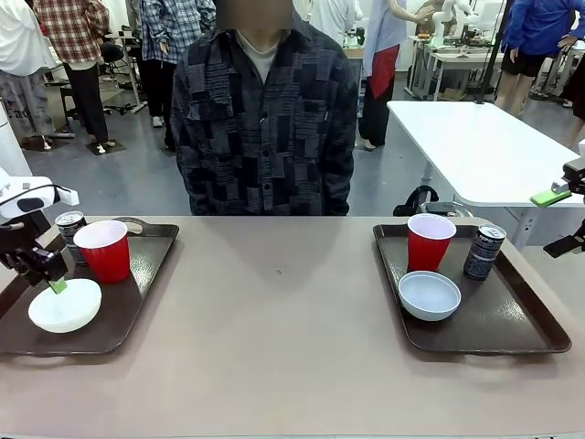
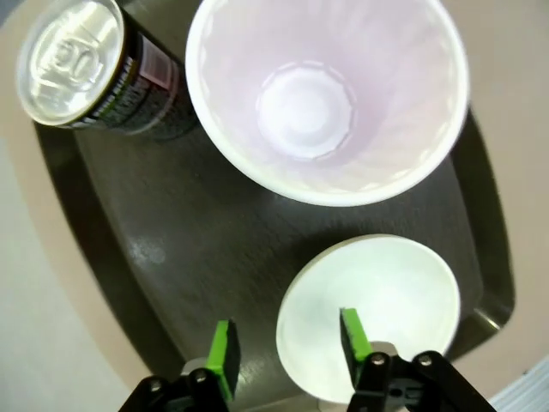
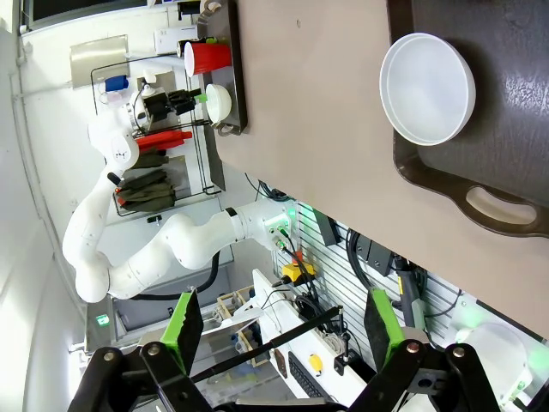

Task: Prepare tableware on both trays.
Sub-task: Pick up a Picnic Bowl from the table and place it on a Handle tray.

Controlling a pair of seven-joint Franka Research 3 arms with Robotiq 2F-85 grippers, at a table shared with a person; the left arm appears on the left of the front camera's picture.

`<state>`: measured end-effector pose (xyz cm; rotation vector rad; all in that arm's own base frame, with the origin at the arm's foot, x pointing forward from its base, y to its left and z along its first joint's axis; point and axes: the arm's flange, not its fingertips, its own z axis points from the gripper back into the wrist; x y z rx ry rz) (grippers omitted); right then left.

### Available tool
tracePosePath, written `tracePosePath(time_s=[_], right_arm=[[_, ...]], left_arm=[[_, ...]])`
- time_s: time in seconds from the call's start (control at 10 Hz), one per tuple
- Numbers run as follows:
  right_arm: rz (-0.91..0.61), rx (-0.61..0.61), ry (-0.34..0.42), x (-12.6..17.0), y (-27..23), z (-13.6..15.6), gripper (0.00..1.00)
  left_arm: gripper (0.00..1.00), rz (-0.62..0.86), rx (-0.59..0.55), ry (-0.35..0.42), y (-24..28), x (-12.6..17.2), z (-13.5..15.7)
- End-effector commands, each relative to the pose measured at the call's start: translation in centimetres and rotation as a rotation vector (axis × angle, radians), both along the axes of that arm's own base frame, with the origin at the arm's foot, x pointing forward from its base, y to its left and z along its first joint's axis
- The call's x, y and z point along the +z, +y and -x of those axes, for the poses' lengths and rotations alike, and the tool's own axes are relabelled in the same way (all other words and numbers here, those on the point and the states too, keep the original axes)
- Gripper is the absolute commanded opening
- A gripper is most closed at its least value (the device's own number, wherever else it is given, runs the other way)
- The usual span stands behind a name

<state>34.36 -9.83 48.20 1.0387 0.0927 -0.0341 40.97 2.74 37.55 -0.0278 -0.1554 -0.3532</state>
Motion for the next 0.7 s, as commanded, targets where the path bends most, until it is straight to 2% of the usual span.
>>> tracePosePath(time_s=[0.0,0.1,0.2,0.4,0.6], right_arm=[[-0.001,0.003,-0.005,0.1,0.1,-0.2,0.99],[-0.001,0.003,-0.005,0.1,0.1,-0.2,0.99],[-0.001,0.003,-0.005,0.1,0.1,-0.2,0.99],[-0.001,0.003,-0.005,0.1,0.1,-0.2,0.99],[-0.001,0.003,-0.005,0.1,0.1,-0.2,0.99]], left_arm=[[1.0,-0.018,0.002,0.0,-0.8,-0.4,6.4],[1.0,-0.024,0.007,-0.008,-1.1,0.3,6.6],[0.83,-0.028,0.009,-0.003,-1.3,1.1,6.6],[1.0,-0.02,0.021,0.0,-1.7,3.1,7.0],[1.0,-0.009,0.01,-0.007,-1.8,4.8,7.1]])
